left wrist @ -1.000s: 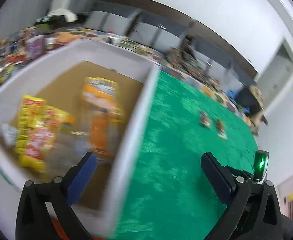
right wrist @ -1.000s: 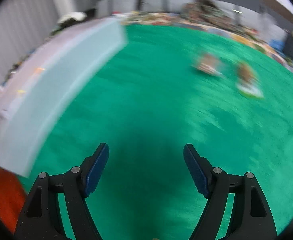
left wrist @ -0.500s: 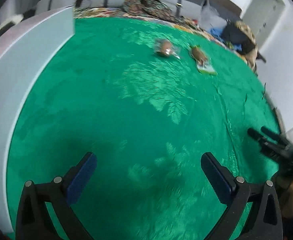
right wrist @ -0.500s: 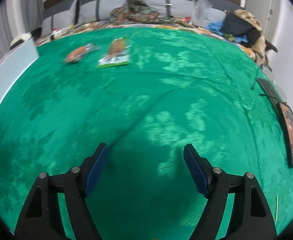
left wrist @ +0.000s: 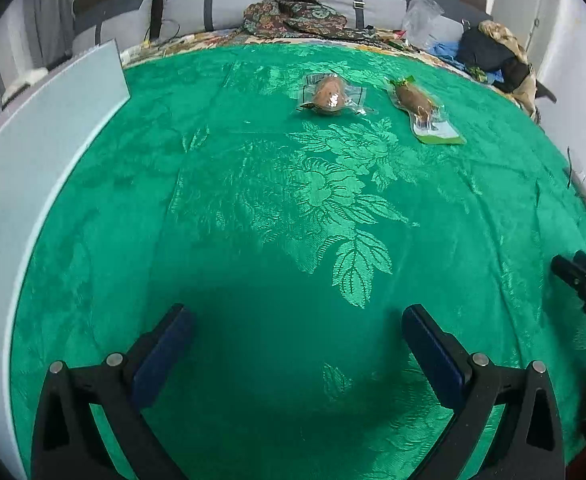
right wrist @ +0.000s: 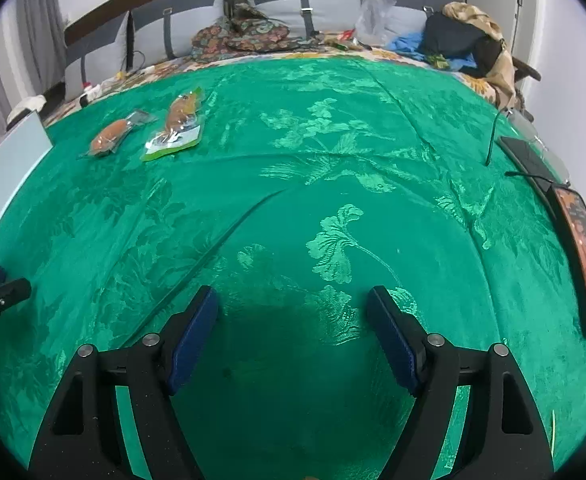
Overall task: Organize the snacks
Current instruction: 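Lower the left tool onto the small sausage packet and grasp it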
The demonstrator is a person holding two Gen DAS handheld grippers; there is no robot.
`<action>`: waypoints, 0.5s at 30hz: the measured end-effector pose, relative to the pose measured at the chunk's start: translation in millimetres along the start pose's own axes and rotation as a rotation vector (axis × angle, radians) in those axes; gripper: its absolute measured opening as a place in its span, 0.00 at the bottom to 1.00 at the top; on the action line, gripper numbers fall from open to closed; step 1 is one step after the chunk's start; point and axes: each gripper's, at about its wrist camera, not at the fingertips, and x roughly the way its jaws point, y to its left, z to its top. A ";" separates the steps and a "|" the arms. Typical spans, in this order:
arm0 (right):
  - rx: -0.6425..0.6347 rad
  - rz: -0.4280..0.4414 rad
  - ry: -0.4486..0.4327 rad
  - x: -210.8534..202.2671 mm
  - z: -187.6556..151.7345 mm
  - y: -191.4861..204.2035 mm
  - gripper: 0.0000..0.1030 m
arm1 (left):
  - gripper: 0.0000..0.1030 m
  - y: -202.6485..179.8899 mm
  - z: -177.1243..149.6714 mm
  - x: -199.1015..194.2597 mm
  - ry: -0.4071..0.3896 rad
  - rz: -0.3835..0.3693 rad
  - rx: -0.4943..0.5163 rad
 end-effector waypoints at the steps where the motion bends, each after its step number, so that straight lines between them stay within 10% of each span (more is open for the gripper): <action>1: -0.006 -0.004 0.003 0.7 -0.1 1.2 0.80 | 1.00 -3.5 -1.1 1.4 0.000 0.019 0.022; 15: -0.017 -0.028 0.017 3.1 -1.6 3.3 0.86 | 1.00 -4.7 0.0 0.0 0.044 -0.003 0.059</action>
